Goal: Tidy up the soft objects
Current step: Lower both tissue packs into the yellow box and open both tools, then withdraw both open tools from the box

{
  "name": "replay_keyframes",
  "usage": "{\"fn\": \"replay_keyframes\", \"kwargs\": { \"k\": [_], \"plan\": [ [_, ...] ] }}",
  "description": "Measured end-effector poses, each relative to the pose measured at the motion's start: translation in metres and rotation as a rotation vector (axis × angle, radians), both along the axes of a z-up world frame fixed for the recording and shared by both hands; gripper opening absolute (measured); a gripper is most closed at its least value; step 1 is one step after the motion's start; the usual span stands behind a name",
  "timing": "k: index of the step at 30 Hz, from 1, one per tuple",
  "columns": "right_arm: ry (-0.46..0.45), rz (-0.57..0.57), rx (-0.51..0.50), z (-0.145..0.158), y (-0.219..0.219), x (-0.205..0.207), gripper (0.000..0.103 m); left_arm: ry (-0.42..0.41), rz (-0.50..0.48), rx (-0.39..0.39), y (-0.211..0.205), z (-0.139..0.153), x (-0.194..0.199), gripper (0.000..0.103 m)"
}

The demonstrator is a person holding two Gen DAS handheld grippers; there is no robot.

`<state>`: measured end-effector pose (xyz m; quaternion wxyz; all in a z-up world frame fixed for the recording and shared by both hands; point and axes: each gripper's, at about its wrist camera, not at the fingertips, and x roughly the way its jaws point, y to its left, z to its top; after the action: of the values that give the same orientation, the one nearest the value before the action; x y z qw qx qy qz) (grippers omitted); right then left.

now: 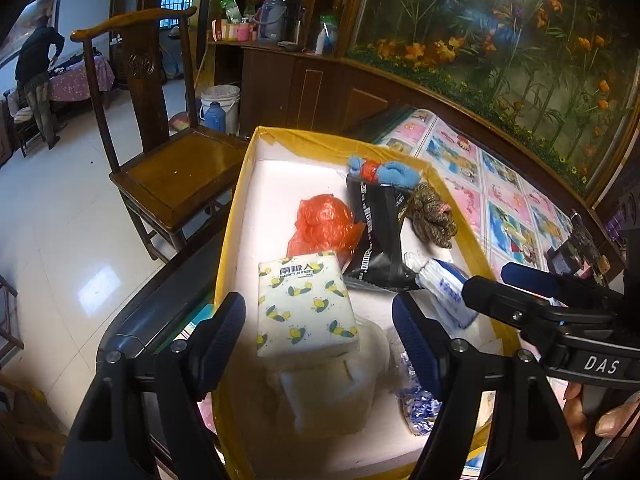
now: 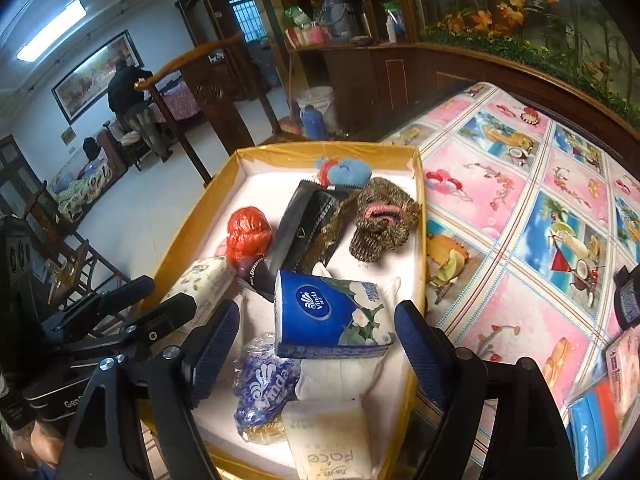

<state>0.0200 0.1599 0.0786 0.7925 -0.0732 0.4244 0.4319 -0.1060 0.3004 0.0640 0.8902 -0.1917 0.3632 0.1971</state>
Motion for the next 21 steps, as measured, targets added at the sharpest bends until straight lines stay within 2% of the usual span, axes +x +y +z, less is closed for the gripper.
{"fn": "replay_keyframes", "kwargs": {
  "k": [7,11,15,17,21],
  "plan": [
    [-0.012,-0.035,0.070,0.015,-0.052,-0.011,0.084,-0.023,-0.023,0.018,-0.017,0.014,-0.003,0.076],
    [-0.024,-0.099,0.102,0.017,-0.111,-0.011,0.084,-0.035,-0.067,0.036,-0.037,0.022,0.000,0.076],
    [-0.030,-0.224,0.119,0.014,-0.186,0.002,0.084,-0.037,-0.138,0.056,-0.070,0.028,0.009,0.076],
    [-0.024,-0.298,0.120,0.008,-0.225,0.012,0.088,-0.031,-0.197,0.057,-0.092,0.030,0.018,0.077],
    [0.055,-0.463,0.140,-0.015,-0.294,0.043,0.089,-0.009,-0.318,0.067,-0.141,0.027,0.036,0.078]
  ]
}}
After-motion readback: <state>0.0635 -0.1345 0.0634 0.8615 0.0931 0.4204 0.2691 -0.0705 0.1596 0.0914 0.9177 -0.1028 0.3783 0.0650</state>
